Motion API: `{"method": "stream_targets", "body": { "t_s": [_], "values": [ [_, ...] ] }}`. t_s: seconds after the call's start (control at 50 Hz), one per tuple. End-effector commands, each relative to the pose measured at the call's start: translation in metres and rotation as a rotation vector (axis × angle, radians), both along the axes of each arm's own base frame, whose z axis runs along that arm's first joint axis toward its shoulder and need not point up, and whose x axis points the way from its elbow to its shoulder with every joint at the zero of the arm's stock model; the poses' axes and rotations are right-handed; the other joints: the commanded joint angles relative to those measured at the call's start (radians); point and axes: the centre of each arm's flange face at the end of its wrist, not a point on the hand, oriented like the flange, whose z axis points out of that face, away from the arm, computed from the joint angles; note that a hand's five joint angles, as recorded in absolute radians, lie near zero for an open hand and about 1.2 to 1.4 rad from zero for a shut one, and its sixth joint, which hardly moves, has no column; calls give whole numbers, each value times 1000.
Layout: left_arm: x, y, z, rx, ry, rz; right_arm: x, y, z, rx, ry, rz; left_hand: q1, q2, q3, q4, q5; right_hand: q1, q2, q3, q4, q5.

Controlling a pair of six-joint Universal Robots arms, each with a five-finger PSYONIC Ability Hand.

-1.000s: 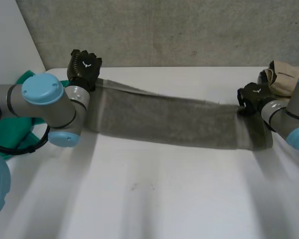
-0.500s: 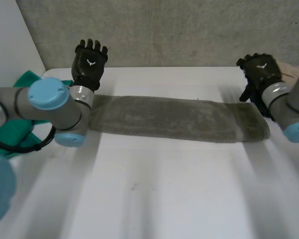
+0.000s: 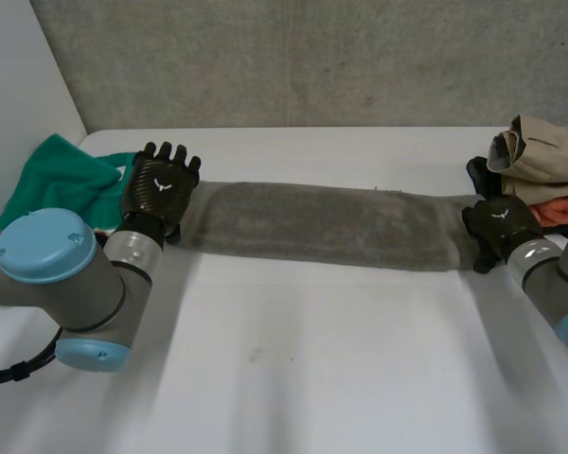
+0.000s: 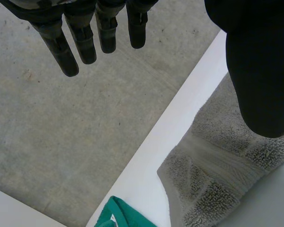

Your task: Fold the laundry.

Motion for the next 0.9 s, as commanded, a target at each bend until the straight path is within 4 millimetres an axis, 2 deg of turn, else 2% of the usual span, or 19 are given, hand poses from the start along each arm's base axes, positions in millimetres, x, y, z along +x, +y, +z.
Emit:
{"method": "stream_targets", "body": {
  "t_s": [0.02, 0.1, 0.16, 0.18, 0.24, 0.26, 0.38, 0.4, 0.46, 0.54, 0.6, 0.62, 0.68, 0.7, 0.76, 0.78, 0.82, 0.84, 0.9],
  "values": [
    [-1, -1, 4, -10, 6, -1, 4, -18, -15, -42, 34, 14, -23, -30, -35, -29, -48, 763, 654, 666, 668, 688],
    [0, 0, 8, -19, 10, 0, -2, -12, -14, -20, 60, -10, -23, -30, -35, -29, -48, 763, 654, 666, 668, 688],
    [2, 3, 15, -34, 14, 2, -7, 4, -6, 5, 59, -16, -23, -30, -35, -29, -48, 763, 654, 666, 668, 688],
    [2, 4, 18, -37, 17, 0, -17, 11, 11, -16, 65, -37, -23, -30, -35, -29, -48, 763, 654, 666, 668, 688],
    [5, 8, 25, -50, 23, 3, -37, 19, 29, -34, 75, -89, -23, -30, -35, -29, -48, 763, 654, 666, 668, 688],
    [6, 10, 30, -58, 26, 5, -53, 24, 35, -27, 79, -131, -23, -30, -35, -29, -48, 763, 654, 666, 668, 688],
    [12, 18, 41, -75, 35, 14, -109, 32, 33, 31, 127, -258, -23, -30, -35, -29, -48, 763, 654, 666, 668, 688],
    [14, 20, 43, -76, 40, 15, -130, 32, 34, 45, 163, -294, -23, -30, -35, -29, -48, 763, 654, 666, 668, 688],
    [16, 24, 44, -69, 53, 15, -162, 32, 35, 74, 260, -332, -23, -30, -35, -29, -48, 763, 654, 666, 668, 688],
    [24, 27, 47, -55, 85, 28, -181, 29, 47, 52, 379, -341, -23, -30, -35, -29, -48, 763, 654, 666, 668, 688],
    [28, 28, 52, -55, 110, 32, -167, 25, 67, -23, 392, -308, -23, -30, -35, -29, -48, 763, 654, 666, 668, 688],
    [29, 28, 54, -58, 119, 34, -148, 24, 80, -80, 383, -263, -23, -30, -35, -29, -48, 763, 654, 666, 668, 688],
    [30, 28, 57, -65, 127, 37, -115, 22, 94, -152, 347, -180, -23, -30, -35, -29, -48, 763, 654, 666, 668, 688],
    [31, 28, 59, -70, 131, 38, -88, 23, 104, -207, 315, -112, -23, -30, -35, -29, -48, 763, 654, 666, 668, 688],
    [32, 28, 62, -76, 133, 39, -38, 30, 118, -293, 271, 14, -23, -30, -35, -29, -48, 763, 654, 666, 668, 688],
    [32, 28, 64, -82, 135, 40, -6, 37, 125, -346, 250, 99, -23, -30, -35, -29, -48, 763, 654, 666, 668, 688],
    [32, 29, 65, -83, 137, 40, 28, 48, 131, -405, 224, 189, -23, -30, -35, -29, -48, 763, 654, 666, 668, 688],
    [32, 29, 65, -83, 137, 40, 58, 56, 128, -435, 204, 270, -23, -30, -35, -29, -48, 763, 654, 666, 668, 688],
    [33, 30, 64, -81, 137, 40, 107, 70, 113, -467, 176, 413, -23, -30, -35, -29, -48, 763, 654, 666, 668, 688]
  ]
}}
